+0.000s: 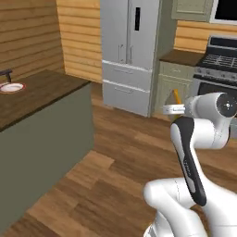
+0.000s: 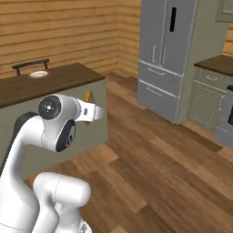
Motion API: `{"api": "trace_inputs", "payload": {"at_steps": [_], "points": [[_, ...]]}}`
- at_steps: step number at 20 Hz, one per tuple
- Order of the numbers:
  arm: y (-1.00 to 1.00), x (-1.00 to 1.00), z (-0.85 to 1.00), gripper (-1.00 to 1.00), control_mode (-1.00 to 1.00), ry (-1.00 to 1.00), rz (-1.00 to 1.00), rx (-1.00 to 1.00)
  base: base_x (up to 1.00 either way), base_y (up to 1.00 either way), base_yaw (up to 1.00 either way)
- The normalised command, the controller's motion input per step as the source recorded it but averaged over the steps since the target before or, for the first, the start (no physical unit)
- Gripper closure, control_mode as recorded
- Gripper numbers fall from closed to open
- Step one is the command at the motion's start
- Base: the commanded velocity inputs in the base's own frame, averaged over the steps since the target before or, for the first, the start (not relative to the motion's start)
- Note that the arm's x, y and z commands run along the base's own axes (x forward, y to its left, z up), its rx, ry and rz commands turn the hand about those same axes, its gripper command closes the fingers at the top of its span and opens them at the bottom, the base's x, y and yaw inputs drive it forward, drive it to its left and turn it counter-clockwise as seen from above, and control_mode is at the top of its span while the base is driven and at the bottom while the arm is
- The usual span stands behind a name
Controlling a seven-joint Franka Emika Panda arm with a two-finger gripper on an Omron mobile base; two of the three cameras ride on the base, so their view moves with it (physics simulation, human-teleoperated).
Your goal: Start the toaster. Once the lever pops up, take the bread to the plate on the dining counter.
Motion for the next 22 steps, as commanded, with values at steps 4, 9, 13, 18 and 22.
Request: {"api": "trace_inputs", "payload": {"at_steps": [4,9,13,18,22], "points": [[0.00,0.00,0.00,1.00,1.00,0.00,0.00,0.00,1.00,-0.03,0.69],[0.00,0.00,0.00,1.00,1.00,0.00,0.00,0.00,1.00,-0.10,0.61],[0.00,0.00,0.00,1.00,1.00,0.00,0.00,0.00,1.00,-0.29,0.40],[0.00,0.00,0.00,1.00,1.00,0.00,0.00,0.00,1.00,-0.33,0.23],[0.00,0.00,0.00,1.00,1.00,0.00,0.00,0.00,0.87,-0.31,0.21]]}}
